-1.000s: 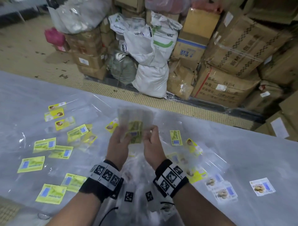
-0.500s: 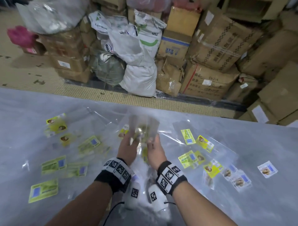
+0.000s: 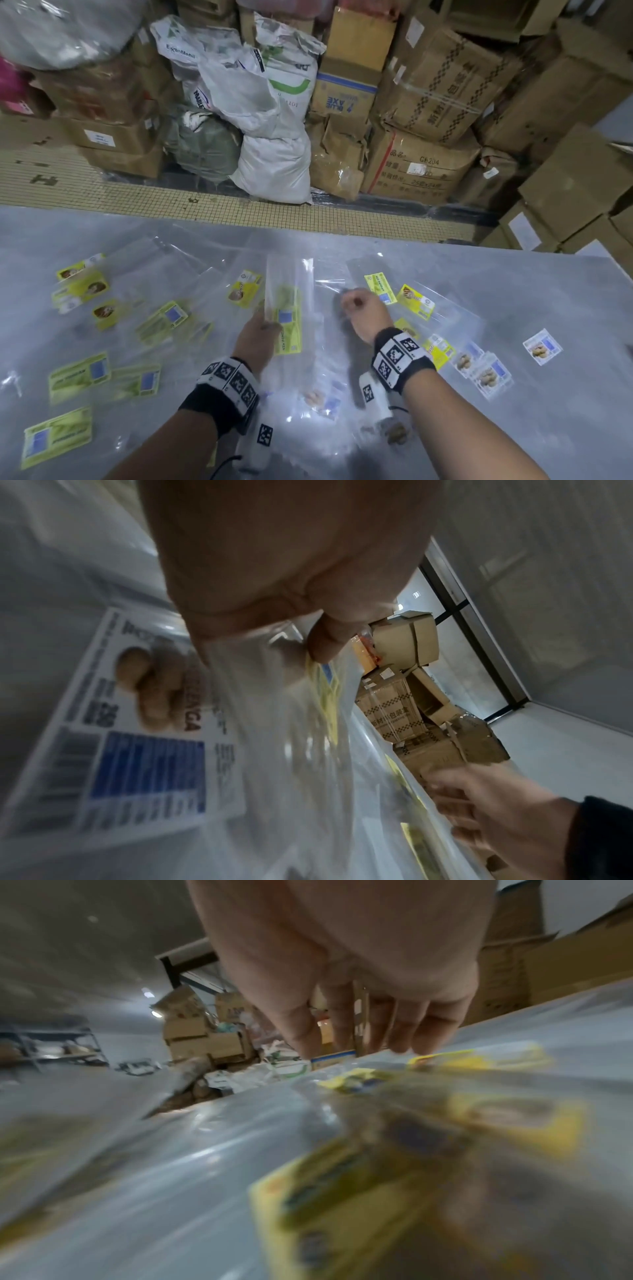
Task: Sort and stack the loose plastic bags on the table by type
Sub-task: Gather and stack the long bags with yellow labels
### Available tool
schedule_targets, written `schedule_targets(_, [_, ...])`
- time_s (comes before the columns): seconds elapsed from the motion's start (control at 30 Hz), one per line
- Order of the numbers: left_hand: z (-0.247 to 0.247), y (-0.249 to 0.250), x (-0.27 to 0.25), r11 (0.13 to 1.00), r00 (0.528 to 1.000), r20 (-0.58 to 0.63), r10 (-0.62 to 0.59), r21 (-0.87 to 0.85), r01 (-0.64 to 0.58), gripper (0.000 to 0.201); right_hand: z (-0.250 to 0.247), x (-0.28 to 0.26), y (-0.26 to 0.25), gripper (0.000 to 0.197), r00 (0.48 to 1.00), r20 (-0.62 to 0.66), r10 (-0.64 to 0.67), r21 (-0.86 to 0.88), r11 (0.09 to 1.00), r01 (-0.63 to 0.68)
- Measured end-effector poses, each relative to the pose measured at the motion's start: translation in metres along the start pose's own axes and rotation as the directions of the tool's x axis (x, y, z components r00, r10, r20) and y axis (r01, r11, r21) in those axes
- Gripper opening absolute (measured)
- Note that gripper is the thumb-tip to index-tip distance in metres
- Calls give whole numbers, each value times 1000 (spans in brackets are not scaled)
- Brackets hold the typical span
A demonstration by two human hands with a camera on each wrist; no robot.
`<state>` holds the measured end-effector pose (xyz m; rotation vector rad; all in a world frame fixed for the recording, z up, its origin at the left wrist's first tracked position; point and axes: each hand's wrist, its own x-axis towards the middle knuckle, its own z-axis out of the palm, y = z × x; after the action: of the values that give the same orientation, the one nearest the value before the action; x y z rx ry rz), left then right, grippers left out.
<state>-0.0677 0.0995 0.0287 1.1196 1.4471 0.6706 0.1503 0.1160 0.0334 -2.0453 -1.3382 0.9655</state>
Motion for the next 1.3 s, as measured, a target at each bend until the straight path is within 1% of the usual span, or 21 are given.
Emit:
schedule_targets(0.03, [2,-3,-1,1000,1000,-17,-21,2,21,39,-12,8,8,16,992,-119,38,-88,995,-49])
schedule_targets(0.1, [4,-7,-1,1000,999,-36,-28,11,29,38,-35,20,22,31,951,-277,134,-270,939,-211])
schedule_targets(0.17, [8,-9,-2,998,998,-45,-47,42,49,30,-51,26,33,46,920,-286,269,-365,857,-364])
schedule_targets(0.23, [12,-13,0,996,996,-64,-60,62,64,27,-58,30,43,50,914,-233,332,-421,813,-402])
schedule_targets(0.3, [16,-16,1,997,995,-77,-58,51,62,27,-61,34,53,55,917,-216,335,-422,815,-397])
schedule_targets(0.43, [26,-12,-4,999,994,-94,-47,4,48,30,-66,43,63,64,917,-184,354,-304,867,-395])
schedule_targets(0.5, [30,-10,-5,999,994,-102,-41,0,41,30,-68,45,66,54,934,-166,315,-293,889,-352])
schedule_targets(0.57, [33,-10,-5,999,994,-106,-35,-8,34,30,-71,45,67,34,965,-169,200,-288,926,-242])
schedule_targets(0.6, [34,-10,-5,999,994,-103,-31,-15,29,30,-73,43,66,31,974,-187,131,-252,951,-176])
schedule_targets(0.67, [36,-9,-6,999,993,-111,-30,-42,26,31,-77,35,60,35,974,-225,14,-139,989,-46])
schedule_targets(0.73, [36,-11,-6,997,993,-114,-29,-71,21,34,-76,23,49,40,977,-206,-59,37,997,67])
schedule_targets(0.83, [36,-13,-7,993,990,-132,-47,-115,31,37,-65,3,23,42,986,-140,-89,371,919,136])
schedule_targets(0.87, [37,-14,-7,986,989,-134,-64,-161,42,37,-59,-4,13,44,990,-106,-88,480,868,129])
schedule_targets(0.93, [38,-14,-7,958,989,-113,-96,-281,61,37,-41,-19,2,47,998,23,-63,610,792,36])
schedule_targets(1.03, [40,-12,-5,872,987,-24,-158,-472,128,35,-1,-39,1,55,984,179,-14,573,814,-93])
schedule_targets(1.1, [41,-13,-6,826,982,27,-186,-538,171,33,22,-49,3,58,986,165,18,486,869,-97])
schedule_targets(1.13, [41,-16,-7,810,977,20,-213,-555,188,34,29,-51,3,57,988,147,36,440,893,-98])
schedule_targets(1.17, [42,-22,-5,803,969,-1,-248,-559,205,48,34,-53,3,57,990,132,44,400,912,-94])
schedule_targets(1.23, [42,-29,-5,809,942,-47,-331,-528,258,95,40,-57,1,57,994,97,43,349,934,-74])
schedule_targets(1.27, [44,-28,-6,814,939,-65,-337,-522,256,102,40,-59,-1,57,995,89,37,332,941,-65])
schedule_targets(1.3, [44,-27,-8,821,948,-54,-314,-516,243,92,40,-60,-2,57,995,95,30,314,947,-59])
